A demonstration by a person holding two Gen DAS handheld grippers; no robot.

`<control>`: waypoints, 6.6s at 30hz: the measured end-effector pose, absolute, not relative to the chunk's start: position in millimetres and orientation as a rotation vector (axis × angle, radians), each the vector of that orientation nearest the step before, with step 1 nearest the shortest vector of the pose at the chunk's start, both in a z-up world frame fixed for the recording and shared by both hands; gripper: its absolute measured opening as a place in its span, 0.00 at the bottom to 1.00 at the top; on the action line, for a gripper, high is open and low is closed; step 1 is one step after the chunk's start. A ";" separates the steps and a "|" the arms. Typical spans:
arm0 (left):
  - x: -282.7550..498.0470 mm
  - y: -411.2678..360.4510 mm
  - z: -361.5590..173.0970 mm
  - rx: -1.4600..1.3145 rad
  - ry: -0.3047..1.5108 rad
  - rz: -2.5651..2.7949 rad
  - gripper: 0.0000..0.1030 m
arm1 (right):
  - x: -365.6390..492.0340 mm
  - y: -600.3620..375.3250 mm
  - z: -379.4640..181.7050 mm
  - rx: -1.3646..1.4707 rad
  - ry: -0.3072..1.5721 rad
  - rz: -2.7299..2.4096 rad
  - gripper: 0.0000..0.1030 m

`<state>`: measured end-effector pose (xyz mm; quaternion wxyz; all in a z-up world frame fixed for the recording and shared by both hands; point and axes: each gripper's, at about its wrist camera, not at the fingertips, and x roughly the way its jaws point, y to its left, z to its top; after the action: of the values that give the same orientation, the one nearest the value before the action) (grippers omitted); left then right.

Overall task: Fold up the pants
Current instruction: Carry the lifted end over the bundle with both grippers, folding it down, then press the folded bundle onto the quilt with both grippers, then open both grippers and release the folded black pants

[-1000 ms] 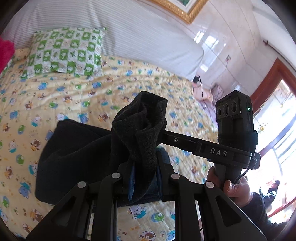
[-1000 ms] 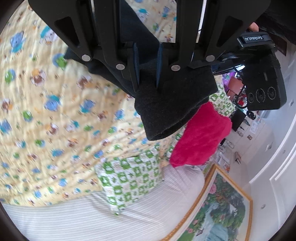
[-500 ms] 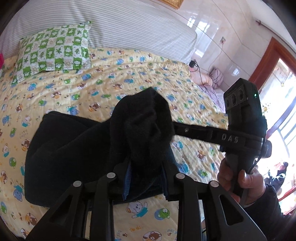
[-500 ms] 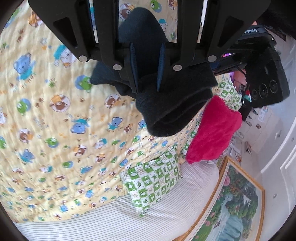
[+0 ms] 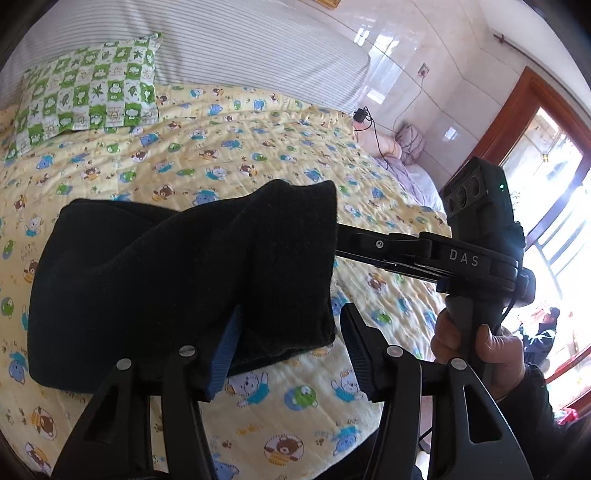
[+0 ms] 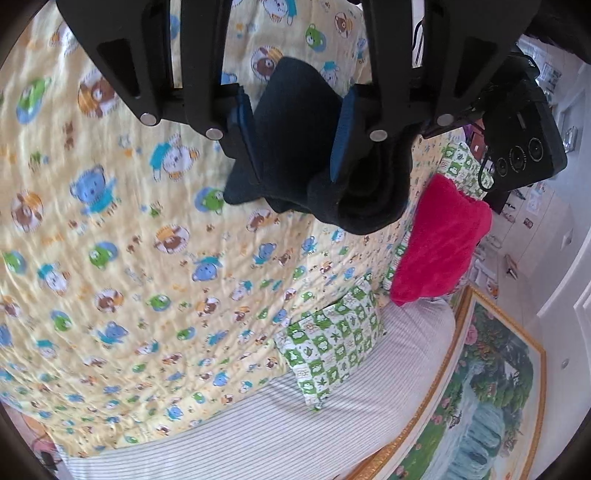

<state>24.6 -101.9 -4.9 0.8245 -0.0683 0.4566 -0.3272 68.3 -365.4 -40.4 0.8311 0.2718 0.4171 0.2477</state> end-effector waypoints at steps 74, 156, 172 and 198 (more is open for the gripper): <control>124.7 26.4 -80.9 -0.321 1.174 -0.470 0.69 | 52.6 -325.6 -89.9 0.758 1.008 0.393 0.66; 174.6 66.1 -52.4 -0.183 0.986 -0.090 0.43 | 244.2 -247.8 -78.1 0.318 1.071 0.574 0.60; 161.9 65.7 -48.9 -0.110 0.965 -0.046 0.54 | 233.2 -244.6 -63.9 0.271 1.036 0.581 0.69; 117.7 72.8 -18.8 -0.069 0.876 -0.009 0.71 | 180.0 -223.5 -15.4 0.085 0.904 0.681 0.83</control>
<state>117.7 72.8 -18.8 0.9051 -0.0335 0.4239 -0.0043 180.0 -223.5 -15.4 0.8433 0.0402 0.4282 0.3223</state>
